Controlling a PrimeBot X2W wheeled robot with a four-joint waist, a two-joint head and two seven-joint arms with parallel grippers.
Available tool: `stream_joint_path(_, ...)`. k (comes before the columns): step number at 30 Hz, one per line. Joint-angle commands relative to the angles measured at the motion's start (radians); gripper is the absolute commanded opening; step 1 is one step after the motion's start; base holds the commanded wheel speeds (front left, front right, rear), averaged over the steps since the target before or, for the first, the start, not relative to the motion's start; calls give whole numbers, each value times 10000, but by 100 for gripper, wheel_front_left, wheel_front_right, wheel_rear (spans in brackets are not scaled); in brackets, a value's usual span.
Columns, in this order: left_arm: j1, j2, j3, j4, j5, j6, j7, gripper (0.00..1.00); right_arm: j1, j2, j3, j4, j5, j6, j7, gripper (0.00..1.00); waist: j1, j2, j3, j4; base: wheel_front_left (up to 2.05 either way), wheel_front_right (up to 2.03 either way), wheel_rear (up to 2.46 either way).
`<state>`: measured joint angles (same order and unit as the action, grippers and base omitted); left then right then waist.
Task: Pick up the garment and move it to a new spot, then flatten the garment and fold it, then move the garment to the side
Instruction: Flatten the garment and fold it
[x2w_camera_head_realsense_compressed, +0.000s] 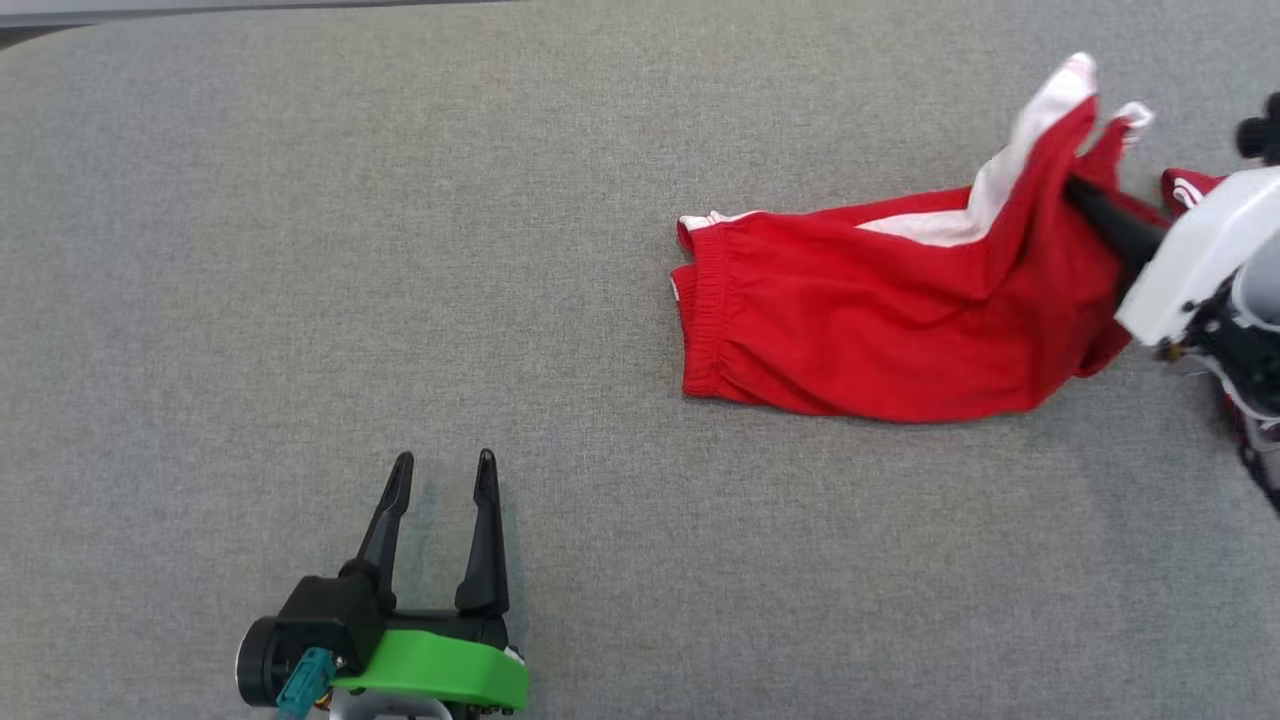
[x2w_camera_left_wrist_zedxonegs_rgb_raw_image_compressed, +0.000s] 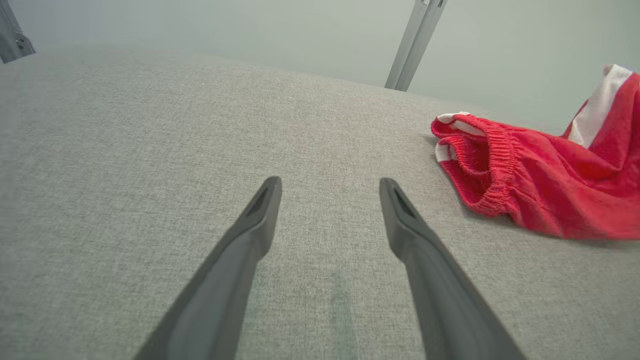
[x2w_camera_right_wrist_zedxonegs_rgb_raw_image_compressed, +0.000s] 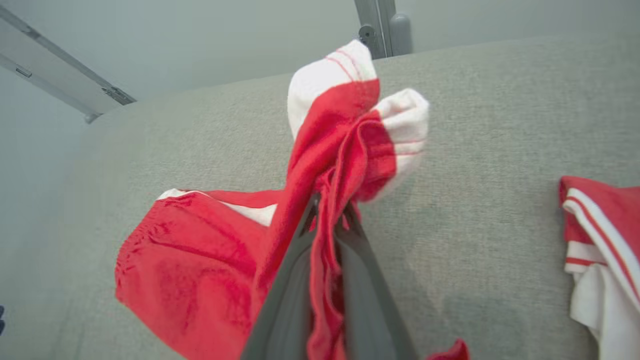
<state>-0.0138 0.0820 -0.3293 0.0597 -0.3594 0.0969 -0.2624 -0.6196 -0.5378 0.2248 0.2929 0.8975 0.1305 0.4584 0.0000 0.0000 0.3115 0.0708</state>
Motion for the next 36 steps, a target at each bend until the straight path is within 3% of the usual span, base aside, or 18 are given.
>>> stream_joint_path(1, 175, -15, 59, -40, 65, -33, -29, 100, 213, 333, 104, -346, -147, 2, 112, 0, 0, 0, -86, 0, 0, 0, 0)
stream_joint_path(7, 175, -107, 26, 22, 172, -116, -29, 100, 213, 2250, 1022, -985, -864, 3, 747, 0, 0, 0, -77, 27, 0, 0, 0)
stream_joint_path(11, -29, -165, -78, 100, 250, -213, -29, 100, 55, 3656, 1523, -326, -1656, 3, 668, 0, 0, 0, -48, 294, 0, 0, 0)
stream_joint_path(15, 9, -196, -72, 169, 245, -225, -29, 100, 15, 4440, 1618, 445, -2197, 3, 294, 0, 0, 0, -76, 687, 0, 0, 0)
stream_joint_path(28, 412, -285, -57, 257, 168, -312, -28, 100, -548, 4841, 516, 2036, -3223, 3, -999, 0, 0, 0, -370, 1066, 0, 0, 0)
stream_joint_path(36, 278, -303, -229, 359, 143, -389, -28, 100, -1063, 4861, 739, 2981, -3283, 3, -1312, 0, 0, 0, -396, 1130, 0, 0, 0)
